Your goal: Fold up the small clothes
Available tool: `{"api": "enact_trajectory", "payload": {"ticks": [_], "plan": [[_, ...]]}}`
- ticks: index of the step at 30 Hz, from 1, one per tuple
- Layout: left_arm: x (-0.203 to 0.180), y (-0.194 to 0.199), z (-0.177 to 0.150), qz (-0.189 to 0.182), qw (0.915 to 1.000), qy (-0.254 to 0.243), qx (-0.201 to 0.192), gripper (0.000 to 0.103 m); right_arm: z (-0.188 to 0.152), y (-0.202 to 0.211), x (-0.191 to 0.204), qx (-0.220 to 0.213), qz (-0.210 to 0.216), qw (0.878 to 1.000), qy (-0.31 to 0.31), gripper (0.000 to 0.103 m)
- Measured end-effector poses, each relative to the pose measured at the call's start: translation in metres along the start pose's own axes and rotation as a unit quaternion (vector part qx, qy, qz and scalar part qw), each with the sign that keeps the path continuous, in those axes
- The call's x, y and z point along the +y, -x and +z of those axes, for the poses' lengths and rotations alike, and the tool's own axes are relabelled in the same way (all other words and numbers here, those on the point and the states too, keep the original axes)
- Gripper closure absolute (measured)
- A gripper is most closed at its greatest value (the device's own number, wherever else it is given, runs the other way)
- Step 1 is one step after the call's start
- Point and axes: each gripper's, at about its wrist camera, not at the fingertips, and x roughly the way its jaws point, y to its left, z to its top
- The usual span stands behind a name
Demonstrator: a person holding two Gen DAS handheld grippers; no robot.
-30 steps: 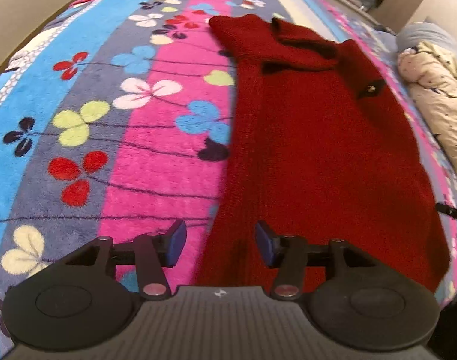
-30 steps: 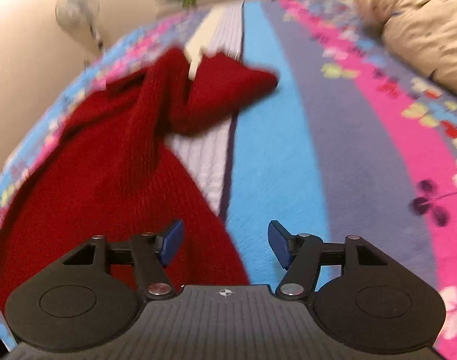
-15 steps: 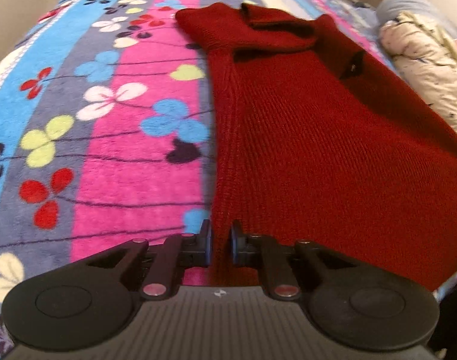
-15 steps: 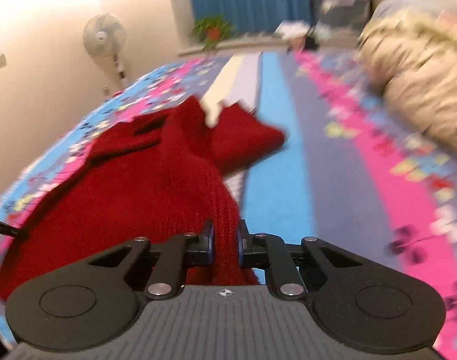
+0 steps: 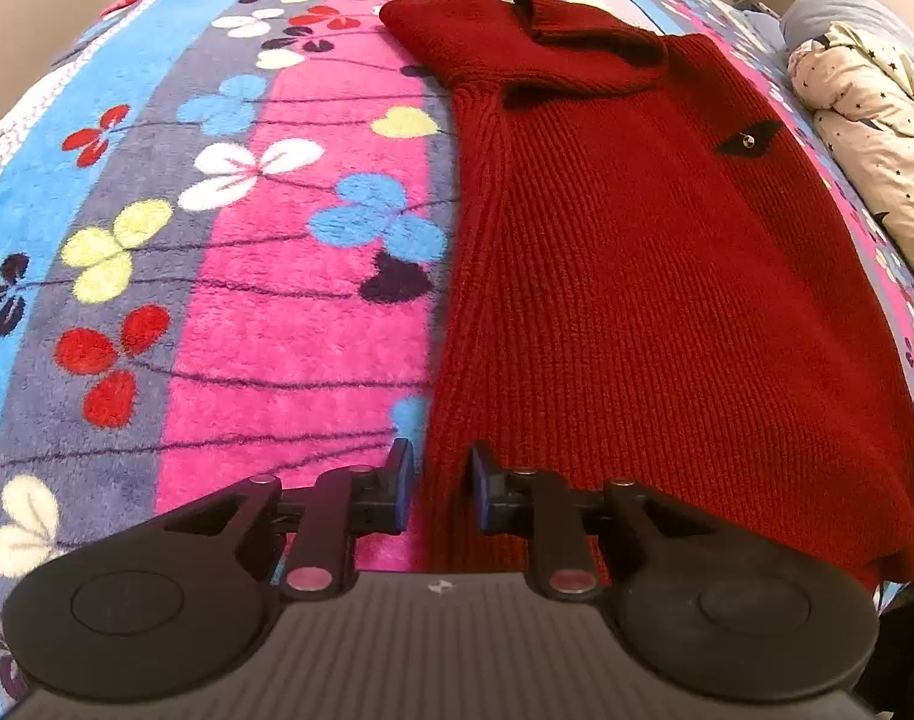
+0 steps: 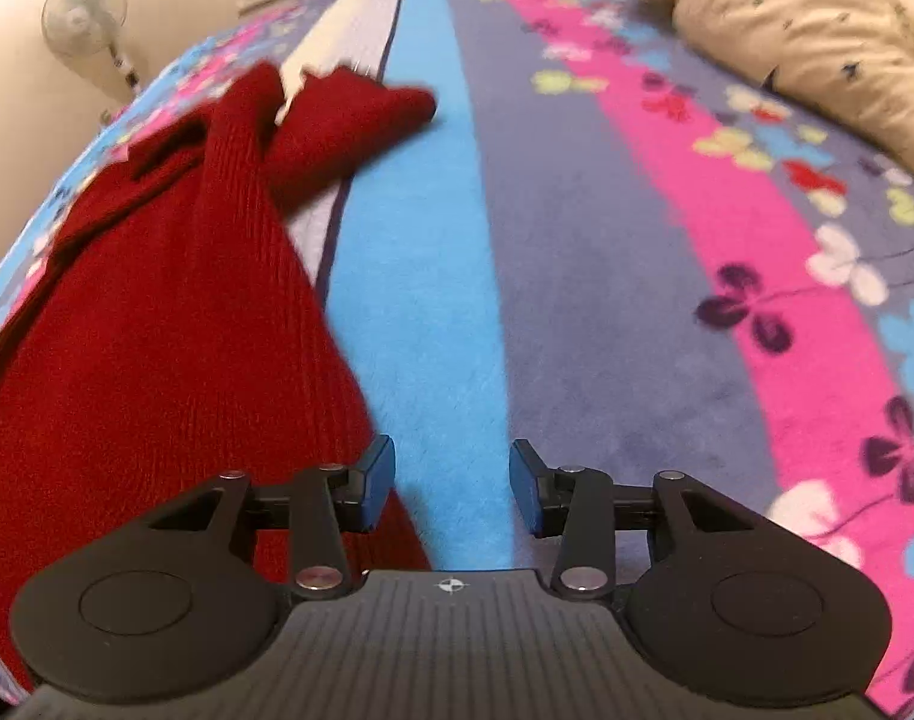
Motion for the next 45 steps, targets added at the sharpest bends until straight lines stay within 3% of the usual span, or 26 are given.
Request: {"api": "enact_trajectory", "payload": {"ticks": [2,5,6,7,8,10,13,14,15,16,17,18,22,26,31,33,35,37,43,45], "plan": [[0.000,-0.001,-0.001,0.000,1.0000,-0.002,0.004,0.080,-0.001,-0.015,0.011,0.019,-0.003,1.000,0.022,0.054],[-0.003,-0.003,-0.002,0.005,0.9999,-0.012,0.006,0.083,0.002,-0.025,0.022,0.012,-0.016,0.999,0.051,0.051],[-0.003,-0.002,-0.003,0.006,0.9998,-0.017,0.005,0.088,0.000,-0.024,0.026,0.011,-0.011,0.998,0.055,0.062],[-0.004,0.001,-0.004,0.006,0.9997,-0.023,0.000,0.089,0.001,-0.022,0.028,0.012,0.003,0.998,0.062,0.083],[-0.003,0.003,-0.005,0.009,0.9996,-0.025,-0.005,0.091,0.000,-0.022,0.034,0.013,0.026,0.997,0.073,0.097],[0.004,0.011,-0.007,0.012,0.9997,-0.016,-0.014,0.092,-0.002,-0.017,0.046,0.003,0.056,0.994,0.098,0.103],[0.015,0.017,-0.012,0.043,0.9990,-0.006,-0.010,0.103,-0.007,0.000,0.058,-0.002,0.132,0.983,0.126,0.103],[0.017,0.015,-0.014,0.082,0.9965,-0.013,0.003,0.103,-0.009,0.003,0.059,0.008,0.139,0.981,0.134,0.103],[0.019,0.011,-0.017,0.118,0.9926,-0.025,0.014,0.103,-0.009,0.002,0.058,0.025,0.116,0.983,0.143,0.103],[0.020,0.009,-0.018,0.125,0.9914,-0.034,0.021,0.103,-0.013,-0.004,0.057,0.043,0.066,0.985,0.156,0.103],[0.022,0.011,-0.018,0.110,0.9934,-0.029,0.014,0.103,-0.018,-0.012,0.056,0.059,-0.002,0.982,0.177,0.103],[0.023,0.016,-0.016,0.094,0.9953,-0.022,-0.002,0.102,-0.020,-0.015,0.055,0.063,-0.040,0.979,0.189,0.103],[0.010,0.049,-0.007,0.017,0.9939,-0.022,-0.107,0.080,-0.003,0.008,0.049,-0.003,-0.020,0.992,0.128,0.103],[-0.029,0.045,0.004,-0.031,0.9890,-0.066,-0.129,0.076,0.011,0.016,0.047,-0.057,-0.002,0.996,0.069,0.096],[-0.068,0.019,0.006,-0.038,0.9854,-0.132,-0.101,0.073,0.031,0.010,0.059,-0.099,0.007,0.994,0.052,0.080],[-0.072,0.007,0.008,-0.028,0.9854,-0.144,-0.085,0.071,0.040,0.006,0.067,-0.118,0.007,0.991,0.062,0.078],[-0.074,-0.015,0.007,0.011,0.9864,-0.157,-0.048,0.063,0.056,-0.003,0.071,-0.136,0.001,0.988,0.073,0.078],[-0.072,-0.033,0.003,0.046,0.9858,-0.162,-0.007,0.062,0.067,-0.015,0.077,-0.149,-0.013,0.985,0.085,0.078],[-0.077,-0.035,0.006,0.045,0.9834,-0.175,-0.015,0.058,0.115,-0.065,0.096,-0.165,-0.025,0.982,0.089,0.077],[-0.074,-0.036,0.004,0.045,0.9829,-0.178,-0.017,0.057,0.133,-0.084,0.104,-0.172,-0.028,0.980,0.099,0.072]]}}
